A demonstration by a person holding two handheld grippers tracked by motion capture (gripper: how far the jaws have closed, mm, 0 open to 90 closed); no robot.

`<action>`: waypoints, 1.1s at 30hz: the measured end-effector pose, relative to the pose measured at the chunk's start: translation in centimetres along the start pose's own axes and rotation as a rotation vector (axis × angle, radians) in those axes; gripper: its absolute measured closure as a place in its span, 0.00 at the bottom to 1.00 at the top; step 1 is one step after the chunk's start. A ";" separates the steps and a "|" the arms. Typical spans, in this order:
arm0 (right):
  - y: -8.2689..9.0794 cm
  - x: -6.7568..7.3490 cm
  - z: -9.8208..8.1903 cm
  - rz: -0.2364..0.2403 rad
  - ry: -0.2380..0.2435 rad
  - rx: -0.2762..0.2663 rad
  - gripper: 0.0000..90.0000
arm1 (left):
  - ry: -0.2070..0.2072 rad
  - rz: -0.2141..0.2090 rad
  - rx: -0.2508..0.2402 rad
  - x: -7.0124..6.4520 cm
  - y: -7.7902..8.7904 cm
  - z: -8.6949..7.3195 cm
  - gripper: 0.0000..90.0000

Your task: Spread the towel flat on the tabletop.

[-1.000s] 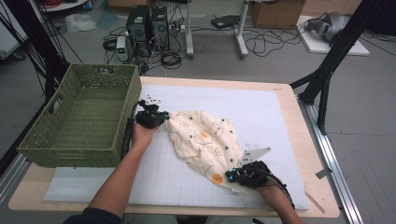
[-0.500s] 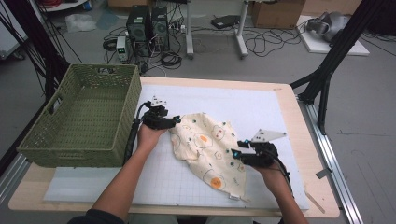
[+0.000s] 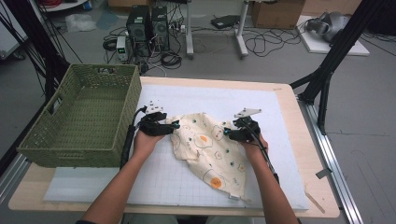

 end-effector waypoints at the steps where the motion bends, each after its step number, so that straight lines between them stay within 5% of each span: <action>1: -0.5 0.1 0.0 -0.001 -0.012 0.011 0.53 | -0.003 0.000 -0.001 -0.1 0.1 -0.1 0.38; 3: -1.3 0.5 -0.1 0.011 -0.020 0.020 0.59 | -0.004 0.002 0.001 -0.1 0.3 -0.5 0.38; 5: -1.4 0.6 0.0 0.038 -0.032 0.011 0.74 | -0.001 -0.005 0.011 -0.2 0.6 -0.7 0.38; 6: -1.3 0.6 0.0 0.044 -0.014 0.011 0.90 | 0.002 -0.009 0.014 -0.3 0.7 -0.8 0.38; 7: -1.2 0.4 0.0 0.028 0.016 0.016 0.95 | -0.001 -0.012 0.010 -0.3 0.8 -0.6 0.38; 8: -1.1 -0.4 -0.1 -0.031 0.038 0.027 0.97 | -0.005 -0.012 0.003 -0.4 0.9 -0.5 0.39; 9: -1.1 -0.4 -0.1 -0.031 0.038 0.027 0.97 | -0.011 -0.010 -0.005 -0.6 1.0 -0.3 0.39; 10: -0.9 -1.9 -0.3 -0.091 -0.004 0.025 0.97 | -0.011 -0.014 -0.009 -0.7 1.1 -0.2 0.39; 13: -0.5 -3.6 -0.4 -0.156 -0.040 0.018 0.96 | -0.024 -0.024 0.001 -1.1 1.2 -0.2 0.39; 14: -0.1 -5.3 -0.6 -0.222 -0.071 0.011 0.96 | -0.024 -0.029 0.000 -1.3 1.1 -0.2 0.39; 15: -0.1 -5.3 -0.6 -0.222 -0.071 0.011 0.96 | -0.027 -0.038 0.002 -1.5 1.1 -0.2 0.39; 16: 0.2 -6.9 -1.0 -0.299 -0.085 0.013 0.96 | -0.030 -0.046 0.008 -1.7 1.1 -0.3 0.39; 17: 0.2 -6.9 -1.0 -0.299 -0.085 0.013 0.96 | -0.032 -0.051 0.011 -1.9 1.1 -0.3 0.39; 18: 0.5 -8.1 -1.4 -0.360 -0.115 0.024 0.96 | -0.035 -0.056 0.009 -2.2 1.1 -0.4 0.39; 22: 0.5 -8.4 -1.5 -0.353 -0.148 0.022 0.91 | -0.023 -0.071 0.011 -2.6 1.0 -1.5 0.41; 26: 1.1 -7.7 -0.9 -0.315 -0.144 -0.014 0.80 | -0.012 -0.130 0.023 -3.4 1.2 -2.5 0.47; 33: 3.7 -5.8 0.1 -0.216 -0.117 -0.093 0.72 | -0.011 -0.329 0.050 -6.5 1.0 -2.9 0.54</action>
Point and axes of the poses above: each handheld gripper's, and its own axes: y roughly backward along the jaws, z roughly out of its top, x roughly to its left, the point moved 9 cm from there along -y, roughly forward along the jaws, and after that the axes turned 11 degrees about -z, right-handed, at the moved point
